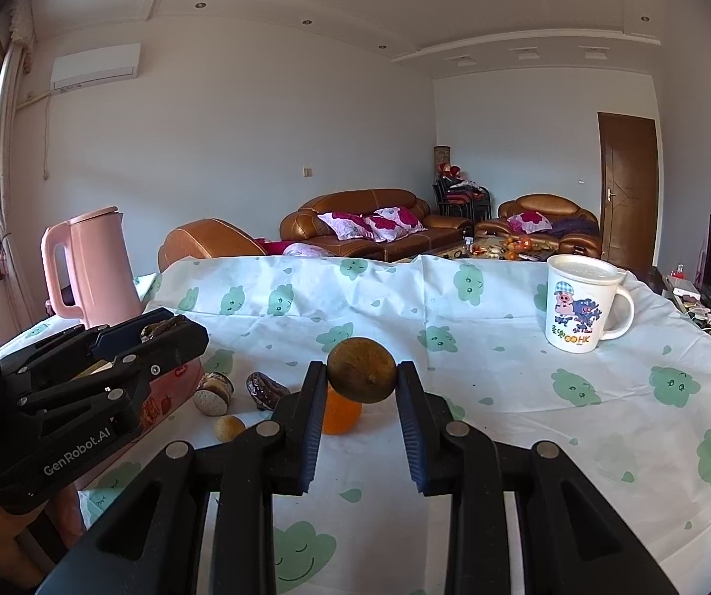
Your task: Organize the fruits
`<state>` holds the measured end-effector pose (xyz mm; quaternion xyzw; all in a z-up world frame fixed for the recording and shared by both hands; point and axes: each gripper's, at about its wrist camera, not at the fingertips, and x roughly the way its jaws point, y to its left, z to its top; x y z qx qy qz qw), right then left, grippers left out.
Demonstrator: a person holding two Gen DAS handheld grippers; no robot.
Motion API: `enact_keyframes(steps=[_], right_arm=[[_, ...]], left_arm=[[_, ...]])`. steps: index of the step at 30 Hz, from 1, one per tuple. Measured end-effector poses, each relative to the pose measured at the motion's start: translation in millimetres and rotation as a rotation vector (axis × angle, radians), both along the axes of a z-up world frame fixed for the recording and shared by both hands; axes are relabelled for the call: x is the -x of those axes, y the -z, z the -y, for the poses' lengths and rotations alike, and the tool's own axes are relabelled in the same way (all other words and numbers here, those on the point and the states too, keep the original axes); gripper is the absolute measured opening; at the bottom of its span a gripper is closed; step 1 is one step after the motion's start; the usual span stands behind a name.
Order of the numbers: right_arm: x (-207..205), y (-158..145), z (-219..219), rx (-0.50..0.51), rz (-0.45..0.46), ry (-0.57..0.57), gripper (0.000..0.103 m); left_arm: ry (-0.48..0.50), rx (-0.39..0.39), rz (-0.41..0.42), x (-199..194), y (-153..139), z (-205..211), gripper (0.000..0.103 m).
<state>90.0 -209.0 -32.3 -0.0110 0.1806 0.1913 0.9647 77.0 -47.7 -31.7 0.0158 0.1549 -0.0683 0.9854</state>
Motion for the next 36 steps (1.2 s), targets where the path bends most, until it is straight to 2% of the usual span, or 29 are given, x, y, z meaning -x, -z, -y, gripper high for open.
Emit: enact_keyframes(steps=[11,15,26,36], right_arm=[[3.0,-1.1,-6.4,0.032,0.015,-0.004,0.030],[1.7,-0.3,-12.5,0.029,-0.007,-0.035,0.030],[-2.0,-2.2,-65.1,0.058,-0.048,-0.148,0.030],[-5.7,-7.0,-117.2,0.081,-0.066,-0.237,0.030]], left_arm=[[0.000,0.011,-0.001,7.3,-1.0,-0.9,0.036],[-0.009,0.026,-0.009,10.6,-0.7,-10.0,0.036],[-0.102,0.084,-0.039,24.5,-0.7,-65.1,0.036],[-0.188,0.099,-0.064,34.9,-2.4,-108.3,0.036]])
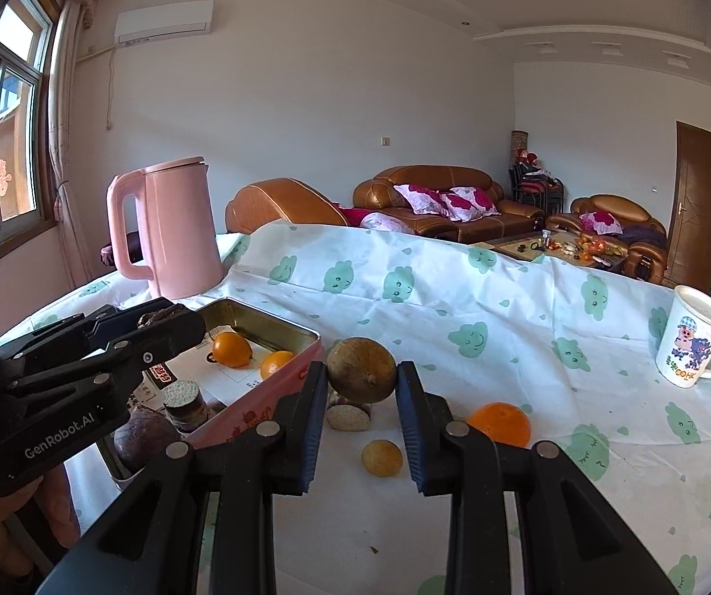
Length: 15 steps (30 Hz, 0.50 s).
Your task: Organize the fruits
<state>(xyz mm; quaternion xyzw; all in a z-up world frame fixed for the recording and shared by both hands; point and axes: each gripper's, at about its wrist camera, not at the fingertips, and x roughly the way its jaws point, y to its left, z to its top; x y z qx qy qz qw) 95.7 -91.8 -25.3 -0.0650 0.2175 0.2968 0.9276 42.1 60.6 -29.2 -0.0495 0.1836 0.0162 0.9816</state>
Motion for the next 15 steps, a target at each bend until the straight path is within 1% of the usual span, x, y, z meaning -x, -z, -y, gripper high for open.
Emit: enact_keyframes(steps=[7,15], right_arm=[[-1.1,-1.6,-34.2,0.024,-0.012,-0.060,0.030],[0.5,5.3,-68.1,0.063,-0.028,-0.115,0.030]], left_arm=[[-0.052,0.013,-0.032,-0.3,1.4,-29.0,0.036],[-0.095,0.028,-0.075,-2.7,6.7,-53.7,0.036]])
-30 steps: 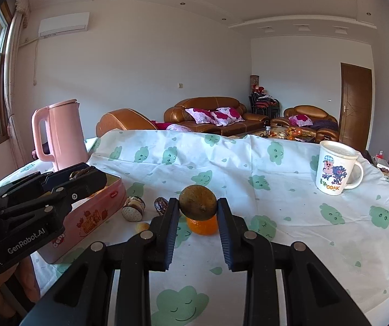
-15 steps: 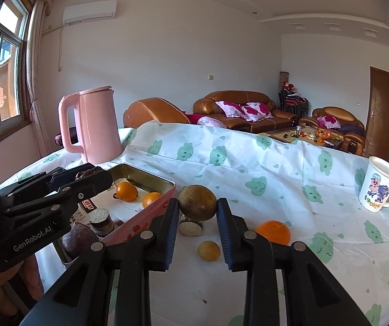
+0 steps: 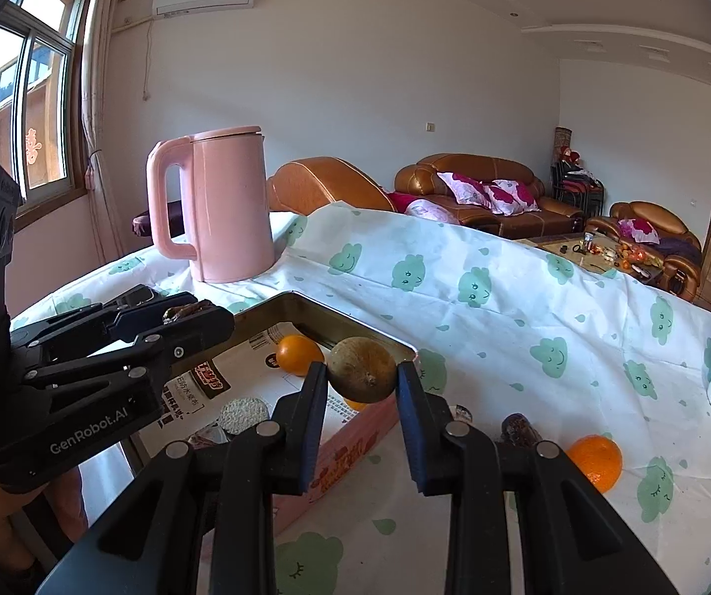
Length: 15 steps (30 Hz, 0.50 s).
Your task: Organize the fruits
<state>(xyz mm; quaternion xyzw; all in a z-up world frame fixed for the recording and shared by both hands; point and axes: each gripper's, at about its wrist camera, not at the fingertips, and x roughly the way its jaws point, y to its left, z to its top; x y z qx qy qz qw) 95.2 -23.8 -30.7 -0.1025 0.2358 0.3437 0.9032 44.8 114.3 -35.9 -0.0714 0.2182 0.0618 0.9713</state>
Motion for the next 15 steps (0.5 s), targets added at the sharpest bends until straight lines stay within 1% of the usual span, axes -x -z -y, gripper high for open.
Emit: enact_keyframes(steps=[4,11,15], right_arm=[[-2.8,6.1,-12.5,0.022,-0.021,-0.018,0.030],[-9.0,16.9,-30.1,0.059,-0.047,-0.036,0.030],[-14.0,22.4,-36.3,0.076,-0.067,-0.033,0.030]], left_arm=[[-0.012,0.006,-0.023,-2.7,2.7,-8.1,0.036],[-0.005,0.026,-0.074,-11.2,11.4,-17.0,0.036],[-0.003,0.039,-0.115,-17.2,17.3,-21.4,0.036]])
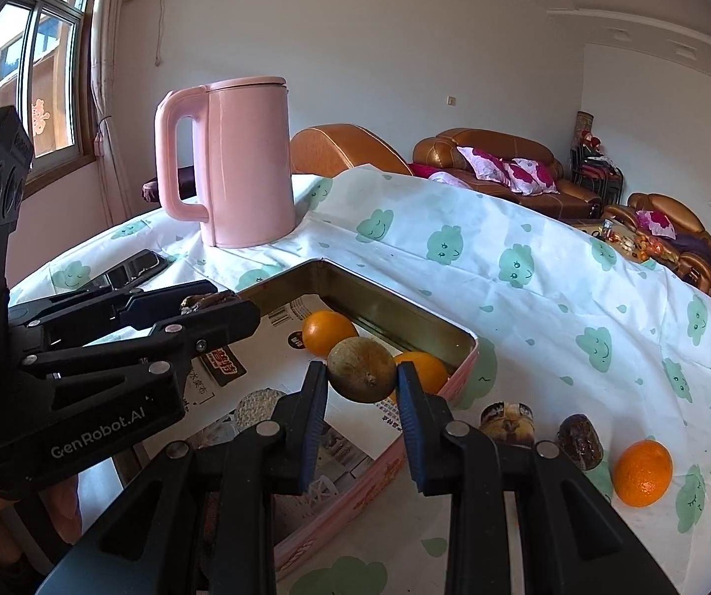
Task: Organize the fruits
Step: 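Lower both tools into the tin and open them to drop kiwi and date, then grasp an orange with the right tool while the left tool grasps a small yellow fruit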
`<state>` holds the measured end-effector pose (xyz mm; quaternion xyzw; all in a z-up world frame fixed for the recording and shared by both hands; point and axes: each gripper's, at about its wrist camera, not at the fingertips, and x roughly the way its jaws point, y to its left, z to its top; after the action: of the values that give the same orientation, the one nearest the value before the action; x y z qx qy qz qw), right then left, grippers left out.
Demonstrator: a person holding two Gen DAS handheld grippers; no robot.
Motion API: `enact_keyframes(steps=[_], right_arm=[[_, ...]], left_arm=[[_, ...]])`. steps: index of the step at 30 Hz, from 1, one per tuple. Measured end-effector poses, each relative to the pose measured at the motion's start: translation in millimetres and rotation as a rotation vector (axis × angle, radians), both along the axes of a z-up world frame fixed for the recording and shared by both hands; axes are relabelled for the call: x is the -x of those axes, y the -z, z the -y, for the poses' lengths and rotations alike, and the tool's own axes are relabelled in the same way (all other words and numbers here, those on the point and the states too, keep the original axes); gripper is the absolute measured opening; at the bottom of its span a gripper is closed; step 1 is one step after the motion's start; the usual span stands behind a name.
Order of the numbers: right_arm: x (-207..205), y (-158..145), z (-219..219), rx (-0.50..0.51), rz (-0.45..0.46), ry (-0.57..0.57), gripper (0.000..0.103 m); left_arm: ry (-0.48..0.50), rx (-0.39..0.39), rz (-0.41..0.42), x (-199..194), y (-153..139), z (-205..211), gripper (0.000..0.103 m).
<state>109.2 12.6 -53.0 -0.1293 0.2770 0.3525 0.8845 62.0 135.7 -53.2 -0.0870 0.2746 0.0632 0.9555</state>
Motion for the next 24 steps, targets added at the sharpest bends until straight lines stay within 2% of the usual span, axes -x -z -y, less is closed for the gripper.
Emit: enact_keyframes(steps=[6,17,18,19,20,21,22,24], right_arm=[[-5.2,8.6,-8.7,0.036,-0.028,0.005,0.030],[-6.9,11.7,-15.2,0.059,-0.042,0.002,0.031],[-6.6,11.6,-15.5,0.058,-0.041,0.001,0.032],[-5.8,10.9,-15.0,0.054,-0.038,-0.004,0.039],[-3.8,9.5,-13.4,0.047,-0.031,-0.008,0.048],[-1.7,7.4,-10.6,0.040,-0.018,-0.005,0.052],[0.6,5.1,-5.5,0.037,-0.004,0.005,0.056],[2.3,-0.4,11.3,0.022,0.008,0.020,0.056]], left_arm=[[0.011,0.009,-0.040,-6.8,4.2,-0.9,0.036],[-0.007,0.014,-0.050,-8.3,5.2,-5.1,0.037],[-0.008,0.012,-0.045,-7.6,4.7,-4.8,0.042],[-0.013,0.007,-0.041,-6.6,4.2,-4.8,0.046],[-0.027,-0.002,-0.034,-5.3,3.2,-4.5,0.059],[-0.039,-0.007,-0.014,-2.2,1.3,-3.7,0.070],[-0.038,-0.002,0.014,1.7,-1.2,-2.9,0.073],[-0.025,0.010,0.047,7.1,-6.5,2.4,0.074]])
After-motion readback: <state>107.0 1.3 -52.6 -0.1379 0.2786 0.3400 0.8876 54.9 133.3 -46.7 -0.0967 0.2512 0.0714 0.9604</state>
